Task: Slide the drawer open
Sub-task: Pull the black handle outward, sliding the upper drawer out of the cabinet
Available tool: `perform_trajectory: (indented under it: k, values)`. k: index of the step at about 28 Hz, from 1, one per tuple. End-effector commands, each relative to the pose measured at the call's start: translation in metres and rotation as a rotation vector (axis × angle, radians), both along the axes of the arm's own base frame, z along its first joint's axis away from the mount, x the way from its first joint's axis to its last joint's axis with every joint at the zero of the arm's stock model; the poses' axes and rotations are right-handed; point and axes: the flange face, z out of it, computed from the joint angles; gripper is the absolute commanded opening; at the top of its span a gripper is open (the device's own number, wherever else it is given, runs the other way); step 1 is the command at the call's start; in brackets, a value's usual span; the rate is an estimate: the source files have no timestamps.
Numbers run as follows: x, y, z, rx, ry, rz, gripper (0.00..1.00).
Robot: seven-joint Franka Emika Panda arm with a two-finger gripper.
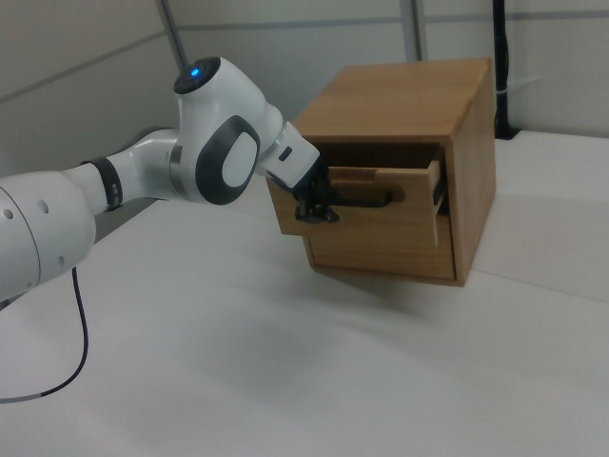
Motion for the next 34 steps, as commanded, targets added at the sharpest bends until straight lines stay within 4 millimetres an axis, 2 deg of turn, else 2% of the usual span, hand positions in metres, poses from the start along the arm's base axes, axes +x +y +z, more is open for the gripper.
perform_trajectory:
  k: [1,9,14,21,26,30,34]
  values:
    - [-0.004,-0.003,-0.001,-0.028,-0.007,0.017,0.00]
    - [-0.013,-0.006,0.008,-0.040,0.035,0.016,0.00]
    - [-0.031,-0.010,0.020,-0.056,0.135,0.006,0.00]
    - [-0.057,-0.021,0.017,-0.083,0.334,0.016,0.00]
    - [-0.060,-0.029,0.017,-0.084,0.362,0.002,0.00]
    - [-0.064,-0.031,0.028,-0.083,0.344,-0.002,0.00]
    - [-0.064,-0.032,0.030,-0.089,0.341,0.012,0.00]
